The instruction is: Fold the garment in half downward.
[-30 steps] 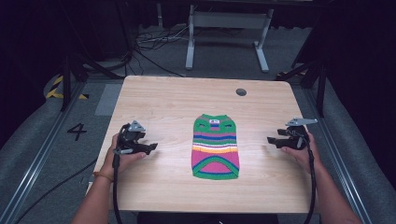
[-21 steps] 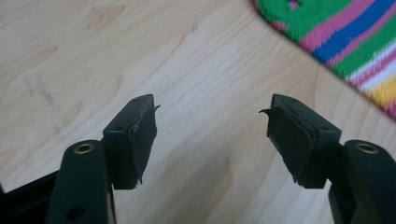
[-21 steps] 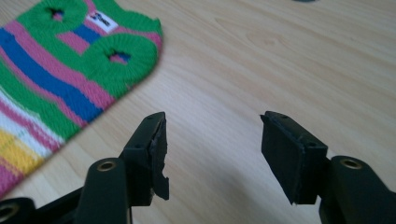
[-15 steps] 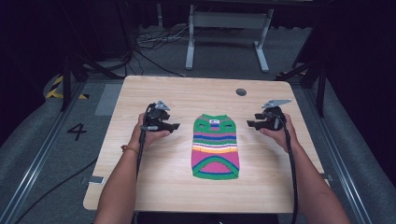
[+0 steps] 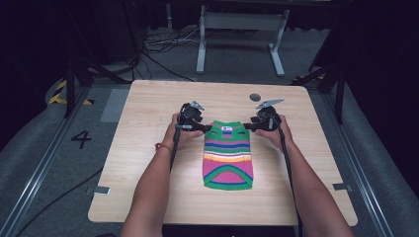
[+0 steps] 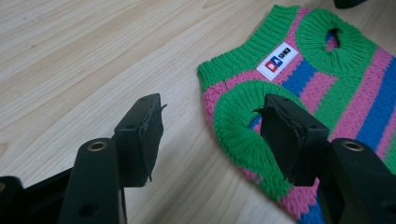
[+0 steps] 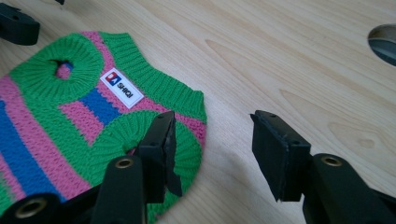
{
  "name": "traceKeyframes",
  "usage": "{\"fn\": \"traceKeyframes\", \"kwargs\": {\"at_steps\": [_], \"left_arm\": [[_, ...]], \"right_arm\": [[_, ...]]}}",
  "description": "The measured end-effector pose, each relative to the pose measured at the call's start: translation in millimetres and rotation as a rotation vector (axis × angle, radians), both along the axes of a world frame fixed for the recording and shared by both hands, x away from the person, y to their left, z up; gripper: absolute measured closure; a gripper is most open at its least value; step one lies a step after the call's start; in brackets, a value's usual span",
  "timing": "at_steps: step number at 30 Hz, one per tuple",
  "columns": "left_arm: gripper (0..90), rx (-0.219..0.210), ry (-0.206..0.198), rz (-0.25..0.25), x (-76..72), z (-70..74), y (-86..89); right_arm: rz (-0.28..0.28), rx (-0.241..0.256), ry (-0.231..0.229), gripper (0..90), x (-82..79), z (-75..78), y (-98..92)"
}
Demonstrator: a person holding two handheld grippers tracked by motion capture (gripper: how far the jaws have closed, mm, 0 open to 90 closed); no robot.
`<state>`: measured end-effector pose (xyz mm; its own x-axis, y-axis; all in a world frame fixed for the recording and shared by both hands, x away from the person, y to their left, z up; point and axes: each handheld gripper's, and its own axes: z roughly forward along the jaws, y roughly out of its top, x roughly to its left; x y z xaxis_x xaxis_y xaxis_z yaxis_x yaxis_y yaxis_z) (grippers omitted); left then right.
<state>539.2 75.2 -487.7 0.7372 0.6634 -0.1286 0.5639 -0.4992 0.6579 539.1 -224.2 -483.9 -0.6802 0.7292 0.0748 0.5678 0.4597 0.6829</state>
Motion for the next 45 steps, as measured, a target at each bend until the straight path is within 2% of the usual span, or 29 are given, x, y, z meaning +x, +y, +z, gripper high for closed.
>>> {"fn": "traceKeyframes", "kwargs": {"at_steps": [3, 5, 8, 11, 12, 13, 16, 18, 20, 22, 25, 29, 33, 34, 37, 39, 40, 45], "left_arm": [[41.7, -0.005, -0.003, 0.044, 2.9, -7.3, -9.0], [41.6, -0.002, 0.0, 0.052, 4.7, -10.4, -12.3], [42.4, -0.01, 0.0, 0.08, 8.4, -14.4, -15.9], [43.4, 0.014, -0.022, 0.056, 8.5, -15.2, -19.3], [44.5, 0.014, -0.022, 0.056, 8.5, -15.2, -19.3], [48.0, 0.025, -0.02, 0.029, 8.0, -13.9, -20.5], [52.3, 0.034, -0.02, 0.014, 7.4, -13.0, -21.9], [58.1, 0.028, -0.014, 0.001, 7.2, -12.5, -22.3], [68.7, 0.016, -0.003, -0.021, 6.4, -12.4, -23.4], [74.2, 0.019, 0.001, -0.023, 5.6, -11.8, -24.7], [80.3, 0.044, -0.021, -0.032, 4.1, -9.6, -27.2], [82.9, 0.064, -0.053, -0.038, 2.3, -5.1, -28.4], [82.9, 0.053, -0.09, -0.051, -2.6, 6.6, -27.3], [83.0, 0.062, -0.102, -0.06, -4.0, 9.5, -26.9], [83.0, 0.077, -0.142, -0.095, -12.7, 20.2, -26.2], [83.0, 0.062, -0.153, -0.108, -18.1, 25.4, -24.6], [82.9, 0.07, -0.168, -0.12, -22.2, 29.6, -23.2], [83.0, 0.052, -0.2, -0.15, -38.5, 40.7, -17.0]], "right_arm": [[-0.021, 0.01, -0.009, 55.2, 1.6, -4.9, 6.8], [-0.044, 0.029, -0.016, 56.1, 2.9, -8.8, 8.5], [-0.052, 0.03, -0.005, 57.0, 5.7, -16.2, 12.4], [-0.062, 0.047, -0.001, 58.0, 7.7, -18.2, 12.3], [-0.062, 0.049, 0.002, 58.9, 8.3, -18.9, 12.0], [-0.057, 0.057, 0.01, 61.0, 8.7, -19.7, 11.8], [-0.053, 0.075, 0.024, 64.2, 8.8, -20.6, 10.9], [-0.048, 0.084, 0.034, 70.0, 8.3, -20.7, 11.0], [-0.03, 0.093, 0.047, 77.2, 8.0, -20.4, 11.8], [-0.018, 0.086, 0.047, 80.3, 7.6, -19.5, 13.4], [-0.005, 0.064, 0.04, 85.0, 6.5, -17.4, 15.2], [0.011, 0.049, 0.021, 86.5, 4.5, -13.4, 15.8], [0.024, 0.078, -0.009, 86.5, 0.7, -3.4, 11.9], [0.028, 0.084, -0.018, 86.5, -0.8, 0.0, 11.0], [0.05, 0.091, -0.048, 86.5, -6.0, 9.4, 8.5], [0.065, 0.094, -0.074, 86.4, -12.4, 17.5, 7.2], [0.074, 0.102, -0.078, 86.4, -14.6, 20.3, 6.7], [0.124, 0.133, -0.129, 86.4, -31.1, 36.7, 4.1]]}}
